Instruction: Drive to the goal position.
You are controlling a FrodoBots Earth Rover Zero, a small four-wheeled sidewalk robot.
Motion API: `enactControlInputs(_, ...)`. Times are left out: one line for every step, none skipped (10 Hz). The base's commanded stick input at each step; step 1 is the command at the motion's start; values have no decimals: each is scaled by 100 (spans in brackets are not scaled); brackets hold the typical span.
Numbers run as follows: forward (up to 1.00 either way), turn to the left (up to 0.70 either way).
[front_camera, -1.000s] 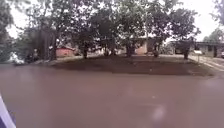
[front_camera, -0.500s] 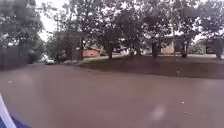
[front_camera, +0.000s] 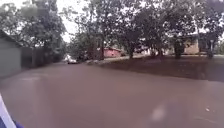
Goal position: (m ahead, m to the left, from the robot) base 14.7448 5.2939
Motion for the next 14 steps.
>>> enactControlInputs(0, 57)
enactControlInputs(0, 0)
enactControlInputs(0, 0)
enactControlInputs(0, 0)
enactControlInputs(0, 0)
enactControlInputs(0, 0)
enactControlInputs(0, 0)
enactControlInputs(0, 0)
enactControlInputs(64, 0)
enactControlInputs(70, 0)
enactControlInputs(70, 0)
enactControlInputs(70, 0)
enactControlInputs(70, 0)
enactControlInputs(70, 0)
